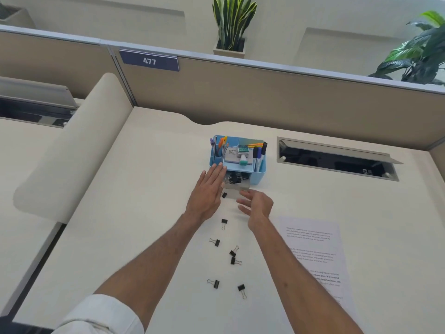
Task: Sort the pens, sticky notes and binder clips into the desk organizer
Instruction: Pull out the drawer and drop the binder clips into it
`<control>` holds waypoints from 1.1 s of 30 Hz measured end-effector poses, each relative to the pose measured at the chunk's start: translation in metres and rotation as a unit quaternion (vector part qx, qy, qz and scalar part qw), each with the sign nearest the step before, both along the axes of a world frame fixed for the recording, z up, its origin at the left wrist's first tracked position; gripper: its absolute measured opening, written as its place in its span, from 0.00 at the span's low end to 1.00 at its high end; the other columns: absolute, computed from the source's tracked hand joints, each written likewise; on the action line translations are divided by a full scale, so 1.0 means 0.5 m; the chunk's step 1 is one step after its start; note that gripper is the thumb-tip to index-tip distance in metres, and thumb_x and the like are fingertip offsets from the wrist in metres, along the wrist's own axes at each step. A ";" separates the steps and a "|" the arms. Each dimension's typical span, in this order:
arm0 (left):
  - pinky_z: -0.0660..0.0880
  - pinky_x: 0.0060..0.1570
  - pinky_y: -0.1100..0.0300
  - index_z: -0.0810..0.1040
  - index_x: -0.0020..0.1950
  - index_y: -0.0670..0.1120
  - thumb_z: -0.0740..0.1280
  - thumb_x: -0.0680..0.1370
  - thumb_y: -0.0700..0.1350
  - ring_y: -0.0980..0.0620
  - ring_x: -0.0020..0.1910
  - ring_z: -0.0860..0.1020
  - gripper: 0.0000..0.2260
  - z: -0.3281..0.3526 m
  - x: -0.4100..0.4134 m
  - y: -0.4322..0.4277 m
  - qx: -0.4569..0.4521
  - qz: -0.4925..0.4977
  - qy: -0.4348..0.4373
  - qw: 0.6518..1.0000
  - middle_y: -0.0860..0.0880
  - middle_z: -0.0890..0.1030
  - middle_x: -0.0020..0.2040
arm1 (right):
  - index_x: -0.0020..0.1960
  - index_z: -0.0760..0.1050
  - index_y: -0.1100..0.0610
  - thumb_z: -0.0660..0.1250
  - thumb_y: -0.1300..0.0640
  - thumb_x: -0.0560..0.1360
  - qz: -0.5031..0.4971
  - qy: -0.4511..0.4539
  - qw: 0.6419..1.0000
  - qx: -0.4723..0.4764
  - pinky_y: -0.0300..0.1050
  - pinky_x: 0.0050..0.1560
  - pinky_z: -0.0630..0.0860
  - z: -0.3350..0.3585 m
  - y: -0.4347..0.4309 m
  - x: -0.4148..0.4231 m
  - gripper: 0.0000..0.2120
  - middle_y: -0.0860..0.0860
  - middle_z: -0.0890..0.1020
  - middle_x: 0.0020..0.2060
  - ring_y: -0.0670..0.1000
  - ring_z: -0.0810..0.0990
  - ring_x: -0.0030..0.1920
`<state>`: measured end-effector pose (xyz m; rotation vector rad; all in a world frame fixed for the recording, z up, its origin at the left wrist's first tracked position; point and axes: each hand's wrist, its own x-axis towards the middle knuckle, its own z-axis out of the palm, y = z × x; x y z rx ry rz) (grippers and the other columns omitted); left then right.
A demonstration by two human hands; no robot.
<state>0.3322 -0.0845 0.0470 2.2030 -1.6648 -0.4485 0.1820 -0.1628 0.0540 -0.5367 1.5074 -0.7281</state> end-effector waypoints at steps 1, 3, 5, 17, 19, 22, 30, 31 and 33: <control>0.46 0.89 0.50 0.47 0.90 0.50 0.48 0.92 0.48 0.56 0.89 0.42 0.25 0.000 0.000 0.000 0.000 0.000 -0.001 1.000 0.54 0.45 0.90 | 0.53 0.82 0.60 0.61 0.67 0.80 -0.018 -0.046 0.998 0.027 0.49 0.42 0.86 0.005 0.000 0.004 0.11 0.56 0.90 0.44 0.57 0.90 0.42; 0.46 0.89 0.50 0.47 0.90 0.50 0.48 0.92 0.49 0.56 0.89 0.42 0.25 0.001 0.000 -0.001 0.000 -0.001 0.000 1.000 0.54 0.46 0.90 | 0.53 0.82 0.63 0.62 0.68 0.79 -0.051 -0.089 0.993 0.052 0.49 0.48 0.87 0.009 -0.001 0.011 0.10 0.58 0.90 0.43 0.57 0.91 0.44; 0.46 0.89 0.50 0.47 0.90 0.50 0.48 0.92 0.49 0.56 0.89 0.43 0.25 0.002 0.000 0.000 -0.001 -0.001 0.001 1.000 0.54 0.46 0.90 | 0.55 0.82 0.66 0.62 0.69 0.78 -0.063 -0.105 0.991 0.053 0.51 0.54 0.87 0.009 -0.005 0.018 0.11 0.58 0.90 0.44 0.56 0.91 0.45; 0.45 0.89 0.51 0.48 0.90 0.50 0.48 0.92 0.48 0.55 0.89 0.43 0.25 0.006 0.005 0.001 0.002 -0.003 -0.003 1.000 0.54 0.46 0.90 | 0.61 0.80 0.70 0.59 0.72 0.79 -0.099 -0.189 0.976 0.048 0.48 0.57 0.85 0.038 -0.042 0.060 0.15 0.62 0.88 0.53 0.57 0.89 0.54; 0.45 0.89 0.50 0.48 0.90 0.50 0.48 0.92 0.48 0.55 0.89 0.43 0.25 0.006 0.006 0.001 0.003 -0.005 -0.006 1.000 0.54 0.46 0.90 | 0.60 0.80 0.69 0.59 0.72 0.79 -0.094 -0.184 0.977 0.049 0.49 0.59 0.85 0.038 -0.047 0.059 0.14 0.63 0.88 0.54 0.57 0.89 0.55; 0.45 0.89 0.50 0.47 0.90 0.51 0.48 0.92 0.48 0.55 0.89 0.43 0.25 0.004 0.004 0.001 0.004 -0.006 -0.008 1.000 0.54 0.46 0.90 | 0.61 0.80 0.69 0.58 0.72 0.80 -0.074 -0.177 0.980 0.043 0.51 0.63 0.84 0.030 -0.048 0.051 0.16 0.62 0.88 0.54 0.58 0.89 0.55; 0.45 0.89 0.50 0.45 0.90 0.50 0.47 0.92 0.48 0.55 0.89 0.42 0.26 0.002 0.002 0.002 0.009 -0.007 -0.006 1.000 0.54 0.44 0.90 | 0.69 0.81 0.53 0.65 0.60 0.82 0.308 0.285 0.881 -0.217 0.52 0.61 0.82 -0.011 -0.002 0.002 0.17 0.51 0.87 0.58 0.55 0.87 0.56; 0.44 0.89 0.50 0.45 0.90 0.50 0.47 0.92 0.48 0.55 0.89 0.41 0.26 0.002 0.003 0.002 0.011 -0.008 -0.008 1.000 0.54 0.44 0.90 | 0.72 0.79 0.51 0.64 0.58 0.83 0.360 0.353 0.822 -0.265 0.51 0.60 0.81 -0.016 0.005 -0.006 0.18 0.50 0.86 0.60 0.55 0.85 0.60; 0.44 0.89 0.49 0.43 0.90 0.50 0.46 0.92 0.49 0.55 0.89 0.40 0.26 0.001 0.004 0.003 0.020 -0.014 -0.016 1.000 0.54 0.42 0.90 | 0.77 0.74 0.47 0.62 0.57 0.84 0.436 0.420 0.727 -0.323 0.51 0.57 0.81 -0.024 0.015 -0.011 0.22 0.49 0.82 0.63 0.55 0.83 0.61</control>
